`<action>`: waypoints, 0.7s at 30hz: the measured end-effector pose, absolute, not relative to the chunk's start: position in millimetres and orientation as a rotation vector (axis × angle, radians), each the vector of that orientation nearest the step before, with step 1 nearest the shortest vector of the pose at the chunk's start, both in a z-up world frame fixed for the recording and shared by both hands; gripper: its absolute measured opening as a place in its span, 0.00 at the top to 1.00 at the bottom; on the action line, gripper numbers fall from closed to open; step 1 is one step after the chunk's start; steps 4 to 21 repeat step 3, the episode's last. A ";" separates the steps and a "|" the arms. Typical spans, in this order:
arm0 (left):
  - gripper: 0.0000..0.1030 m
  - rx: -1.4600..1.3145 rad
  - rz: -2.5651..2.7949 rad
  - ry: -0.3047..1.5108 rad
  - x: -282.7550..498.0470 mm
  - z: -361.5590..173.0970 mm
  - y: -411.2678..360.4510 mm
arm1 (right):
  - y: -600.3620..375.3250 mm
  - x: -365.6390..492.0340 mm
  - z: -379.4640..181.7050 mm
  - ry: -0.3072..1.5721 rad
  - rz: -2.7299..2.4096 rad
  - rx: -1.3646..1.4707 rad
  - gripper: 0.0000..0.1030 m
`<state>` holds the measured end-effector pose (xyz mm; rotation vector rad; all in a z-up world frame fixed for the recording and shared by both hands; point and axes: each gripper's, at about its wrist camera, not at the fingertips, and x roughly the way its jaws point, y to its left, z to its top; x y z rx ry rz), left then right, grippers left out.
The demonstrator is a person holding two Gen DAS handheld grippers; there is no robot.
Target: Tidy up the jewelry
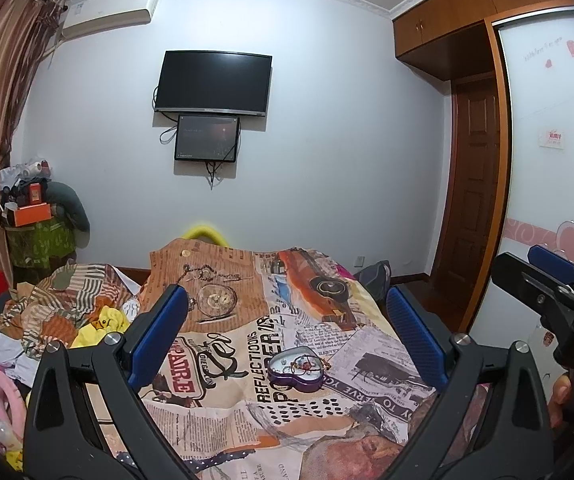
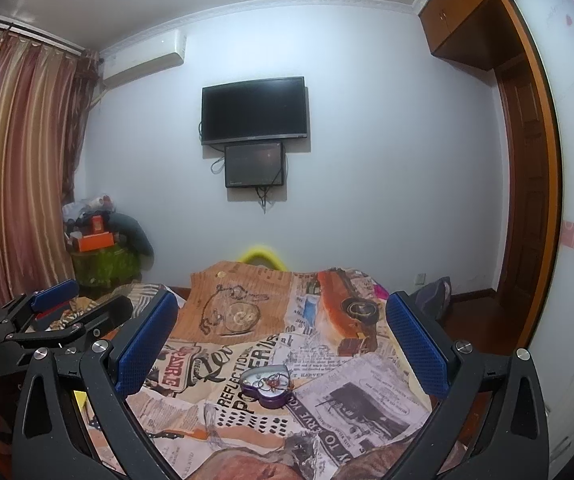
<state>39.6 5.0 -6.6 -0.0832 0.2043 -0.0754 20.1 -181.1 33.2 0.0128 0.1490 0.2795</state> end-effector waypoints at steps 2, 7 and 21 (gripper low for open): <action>0.03 -0.087 -0.075 0.207 41.5 -7.4 6.9 | -179.9 22.3 32.4 0.156 0.277 0.012 0.00; 0.03 -0.088 -0.075 0.211 42.7 -8.2 7.4 | -179.8 22.8 32.0 0.158 0.276 0.012 0.00; 0.03 -0.088 -0.075 0.211 42.7 -8.2 7.4 | -179.8 22.8 32.0 0.158 0.276 0.012 0.00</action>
